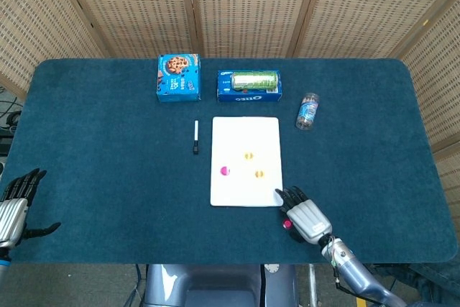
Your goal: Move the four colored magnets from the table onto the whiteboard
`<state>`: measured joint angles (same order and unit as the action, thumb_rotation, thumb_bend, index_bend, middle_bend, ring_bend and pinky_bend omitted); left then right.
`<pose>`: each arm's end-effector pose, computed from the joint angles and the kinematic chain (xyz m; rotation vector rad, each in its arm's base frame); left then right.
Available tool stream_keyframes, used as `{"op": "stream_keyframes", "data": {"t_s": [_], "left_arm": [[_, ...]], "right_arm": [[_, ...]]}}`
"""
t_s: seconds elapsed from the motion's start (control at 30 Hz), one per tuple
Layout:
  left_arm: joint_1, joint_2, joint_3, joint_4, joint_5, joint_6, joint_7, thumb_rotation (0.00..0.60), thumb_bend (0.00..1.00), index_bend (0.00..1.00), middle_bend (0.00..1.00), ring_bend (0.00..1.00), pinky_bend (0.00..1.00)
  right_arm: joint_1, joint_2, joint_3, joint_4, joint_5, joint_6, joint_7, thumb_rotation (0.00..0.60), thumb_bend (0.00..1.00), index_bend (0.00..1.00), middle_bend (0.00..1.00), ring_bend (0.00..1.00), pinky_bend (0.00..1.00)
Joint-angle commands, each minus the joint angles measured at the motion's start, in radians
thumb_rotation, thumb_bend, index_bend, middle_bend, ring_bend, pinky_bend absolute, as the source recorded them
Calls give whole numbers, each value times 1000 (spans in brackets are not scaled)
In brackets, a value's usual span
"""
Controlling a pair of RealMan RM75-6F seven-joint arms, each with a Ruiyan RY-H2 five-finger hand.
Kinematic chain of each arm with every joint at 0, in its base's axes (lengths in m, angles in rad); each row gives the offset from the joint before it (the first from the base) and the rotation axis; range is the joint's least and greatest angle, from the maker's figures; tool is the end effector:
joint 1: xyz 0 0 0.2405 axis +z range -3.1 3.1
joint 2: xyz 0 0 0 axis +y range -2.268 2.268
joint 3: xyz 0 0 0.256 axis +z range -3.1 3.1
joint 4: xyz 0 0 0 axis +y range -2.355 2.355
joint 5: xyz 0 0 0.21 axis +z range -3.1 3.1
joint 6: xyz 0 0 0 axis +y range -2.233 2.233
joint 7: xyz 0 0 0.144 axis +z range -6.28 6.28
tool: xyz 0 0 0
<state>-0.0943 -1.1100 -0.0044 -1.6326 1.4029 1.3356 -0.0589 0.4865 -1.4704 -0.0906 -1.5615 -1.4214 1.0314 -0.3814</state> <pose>-0.3306 0.1710 0.1395 -1.3765 -1.1383 -0.7937 -0.2248 -0.2275 -0.0239 2.0996 -0.8736 0.7160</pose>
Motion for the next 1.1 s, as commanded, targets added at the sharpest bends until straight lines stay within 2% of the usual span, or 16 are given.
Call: {"op": "stream_keyframes", "data": {"t_s": [0.03,0.6,0.8,1.1], "left_arm": [[0,-1,0,0,-1,0,0,600,0,0,0,0,0],[0,-2,1,2,-1,-2,2,600,0,0,0,0,0],[0,-3,0,0,-2,0,7,600,0,0,0,0,0],[0,-3,0,0,-3,-1,8,600,0,0,0,0,0]], "right_arm": [[-1,-3,4,4,3,-5,1,600,311,391,0,0,12],[-5,-9,13,25,17,-34,-6,600,311,392,0,0,12],[-7,-11,13,31,9,-37,6,600,362,466,0,0,12],[-8,-15,19,25,4,-41,33,600,363,512,0,0,12]]}}
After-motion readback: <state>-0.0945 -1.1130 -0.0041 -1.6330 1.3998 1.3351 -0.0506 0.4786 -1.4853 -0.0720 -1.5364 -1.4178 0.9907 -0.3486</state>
